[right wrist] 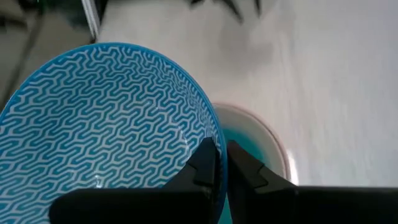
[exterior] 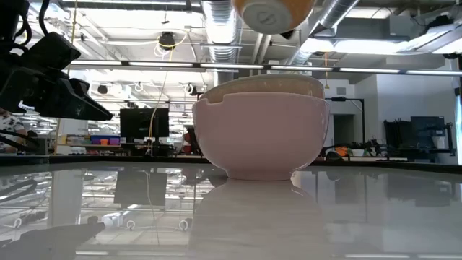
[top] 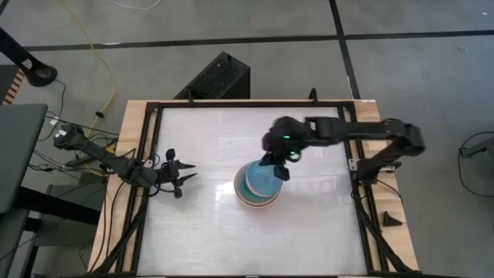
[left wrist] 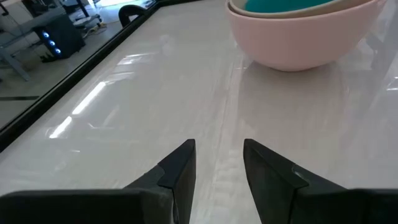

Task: Nest bowls inside each other
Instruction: Stack the patterned blue bowl on the light blue bowl

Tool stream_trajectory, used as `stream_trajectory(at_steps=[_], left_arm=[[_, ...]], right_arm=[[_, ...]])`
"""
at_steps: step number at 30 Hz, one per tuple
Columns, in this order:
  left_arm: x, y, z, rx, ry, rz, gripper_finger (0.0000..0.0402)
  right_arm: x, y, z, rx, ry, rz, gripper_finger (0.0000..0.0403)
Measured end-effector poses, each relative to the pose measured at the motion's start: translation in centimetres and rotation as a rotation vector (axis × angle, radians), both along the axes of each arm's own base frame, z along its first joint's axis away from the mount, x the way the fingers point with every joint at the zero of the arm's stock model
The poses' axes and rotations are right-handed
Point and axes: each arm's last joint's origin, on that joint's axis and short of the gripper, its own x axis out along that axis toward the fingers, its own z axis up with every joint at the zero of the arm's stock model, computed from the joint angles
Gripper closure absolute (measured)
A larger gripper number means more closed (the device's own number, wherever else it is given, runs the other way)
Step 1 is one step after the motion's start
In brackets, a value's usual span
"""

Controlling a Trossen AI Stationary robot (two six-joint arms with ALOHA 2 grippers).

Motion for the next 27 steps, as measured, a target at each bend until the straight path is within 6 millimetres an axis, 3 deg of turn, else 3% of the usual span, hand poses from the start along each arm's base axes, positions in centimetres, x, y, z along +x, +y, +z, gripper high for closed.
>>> stream_trajectory(at_steps=[4,9,17,27], left_arm=[[0.0,0.0,0.0,0.0,0.0,0.0,0.0276],[0.0,0.0,0.0,0.0,0.0,0.0,0.0276],[0.0,0.0,0.0,0.0,0.0,0.0,0.0276],[0.0,0.0,0.0,0.0,0.0,0.0,0.0276]], right_arm=[[-1.4,0.0,-3.3,0.07,-0.139,-0.084,0.0363],[-0.6,-0.1,-6.6,0.07,-0.102,-0.167,0.0363],[0.9,-0.7,-8.4,0.069,-0.035,-0.235,0.0363],[0.5,-0.3,-9.0,0.048,0.035,-0.313,0.0363]])
